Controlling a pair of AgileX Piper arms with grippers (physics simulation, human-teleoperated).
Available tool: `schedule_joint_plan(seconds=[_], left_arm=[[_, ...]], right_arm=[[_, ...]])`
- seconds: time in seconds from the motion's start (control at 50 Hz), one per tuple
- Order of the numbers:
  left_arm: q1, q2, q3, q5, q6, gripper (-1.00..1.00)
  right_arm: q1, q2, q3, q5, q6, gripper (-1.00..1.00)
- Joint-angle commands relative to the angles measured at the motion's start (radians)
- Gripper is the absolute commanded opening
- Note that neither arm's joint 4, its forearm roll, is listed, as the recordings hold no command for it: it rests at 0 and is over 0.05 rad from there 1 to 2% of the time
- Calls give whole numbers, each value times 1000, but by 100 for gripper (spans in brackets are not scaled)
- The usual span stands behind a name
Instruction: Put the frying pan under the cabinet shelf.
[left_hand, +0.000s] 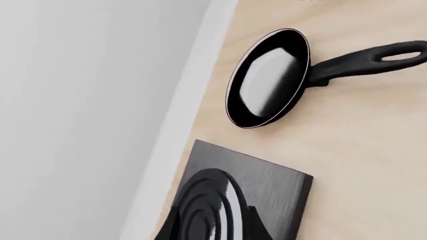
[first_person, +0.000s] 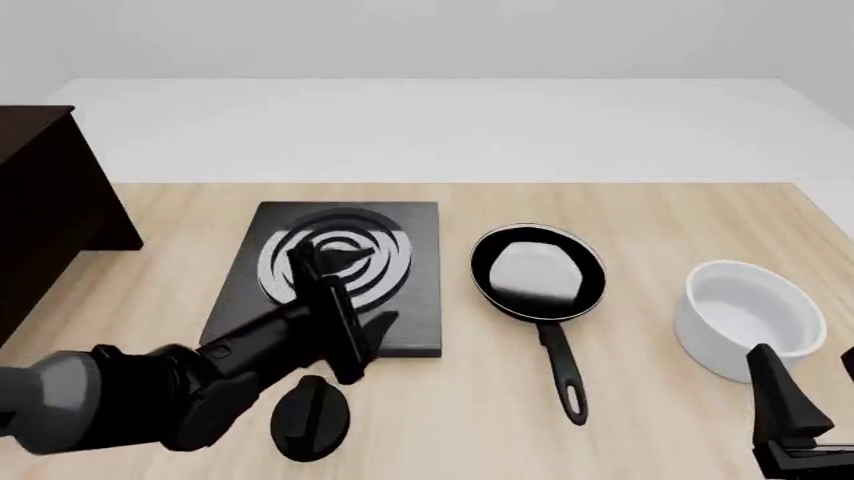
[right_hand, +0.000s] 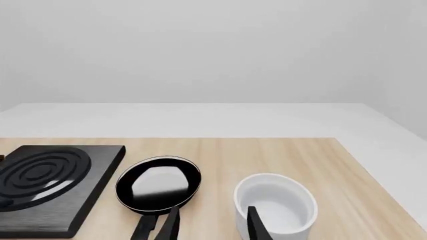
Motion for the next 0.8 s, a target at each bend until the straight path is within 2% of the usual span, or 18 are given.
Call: schedule_joint_plan(seconds=[0.02,0.16,0.42,0.46,0.7,0.8], left_arm=[[-43,58,-39,-12,66,100],[-61,103,-61,-30,82,100],[-88,197,-84,-86,160,100],[-88,199,-95,-76,150,100],[-125,263,-148,-52,209,100],[-146,285,-168,-41,210,100]], right_arm=[[0,0,0,0,0,100],[0,0,0,0,0,100],[0,0,0,0,0,100],[0,0,0,0,0,100],[0,0,0,0,0,100],[0,0,0,0,0,100]])
